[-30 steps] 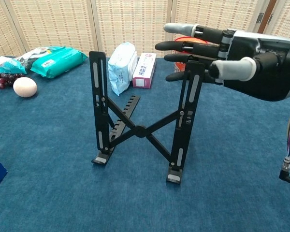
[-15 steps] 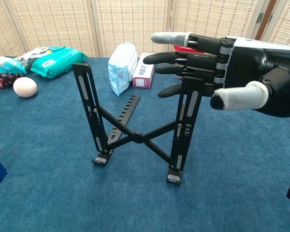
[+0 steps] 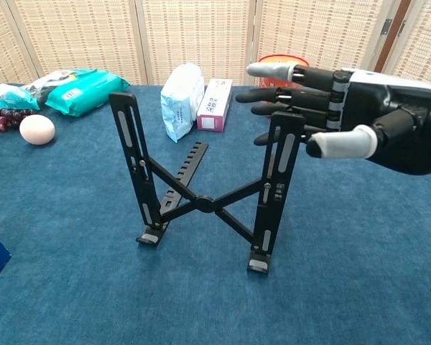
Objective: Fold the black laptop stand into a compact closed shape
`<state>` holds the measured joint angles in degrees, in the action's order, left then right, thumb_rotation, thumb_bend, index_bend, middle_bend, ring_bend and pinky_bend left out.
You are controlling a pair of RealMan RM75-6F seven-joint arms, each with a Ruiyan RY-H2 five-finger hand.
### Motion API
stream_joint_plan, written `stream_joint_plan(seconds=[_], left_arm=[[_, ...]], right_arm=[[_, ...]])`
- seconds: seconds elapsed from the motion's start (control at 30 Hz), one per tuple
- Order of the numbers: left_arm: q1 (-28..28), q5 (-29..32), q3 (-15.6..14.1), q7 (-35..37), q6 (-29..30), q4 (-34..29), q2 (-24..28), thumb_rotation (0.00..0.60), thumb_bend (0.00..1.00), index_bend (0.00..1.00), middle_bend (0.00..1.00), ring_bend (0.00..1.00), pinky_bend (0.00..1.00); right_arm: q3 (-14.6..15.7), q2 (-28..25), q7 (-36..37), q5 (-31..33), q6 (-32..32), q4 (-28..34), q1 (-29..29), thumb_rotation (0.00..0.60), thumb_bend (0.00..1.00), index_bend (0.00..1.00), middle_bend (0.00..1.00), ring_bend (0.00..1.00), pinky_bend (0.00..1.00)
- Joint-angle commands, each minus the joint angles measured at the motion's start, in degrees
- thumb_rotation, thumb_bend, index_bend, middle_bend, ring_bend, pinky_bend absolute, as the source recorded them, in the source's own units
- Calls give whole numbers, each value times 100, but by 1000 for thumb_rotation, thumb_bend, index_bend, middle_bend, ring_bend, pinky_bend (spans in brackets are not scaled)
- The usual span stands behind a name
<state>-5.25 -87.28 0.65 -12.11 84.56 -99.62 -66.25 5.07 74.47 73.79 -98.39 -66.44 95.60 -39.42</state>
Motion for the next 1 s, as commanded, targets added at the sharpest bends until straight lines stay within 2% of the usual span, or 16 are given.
stream_joint_plan(seconds=[0.03, 0.3, 0.63, 1.0], left_arm=[[7, -12, -7, -11, 13, -21, 7, 600, 139, 117, 207, 158, 29], [27, 7, -22, -64, 15, -68, 23, 600, 139, 117, 207, 158, 29], [1, 18, -12, -81, -28, -114, 34, 600, 139, 117, 207, 158, 29], [-9, 10, -17, -124, -44, -158, 44, 600, 139, 117, 207, 158, 29]], right_arm=[[12, 111, 148, 36, 102, -120, -38, 600, 9, 0, 161, 32, 181], [121, 348, 539, 25, 214, -385, -63, 600, 9, 0, 161, 32, 181], [287, 752, 720, 70, 328, -698, 11, 600, 10, 0, 161, 32, 181], [361, 961, 924, 88, 351, -930, 51, 600, 11, 0, 161, 33, 181]])
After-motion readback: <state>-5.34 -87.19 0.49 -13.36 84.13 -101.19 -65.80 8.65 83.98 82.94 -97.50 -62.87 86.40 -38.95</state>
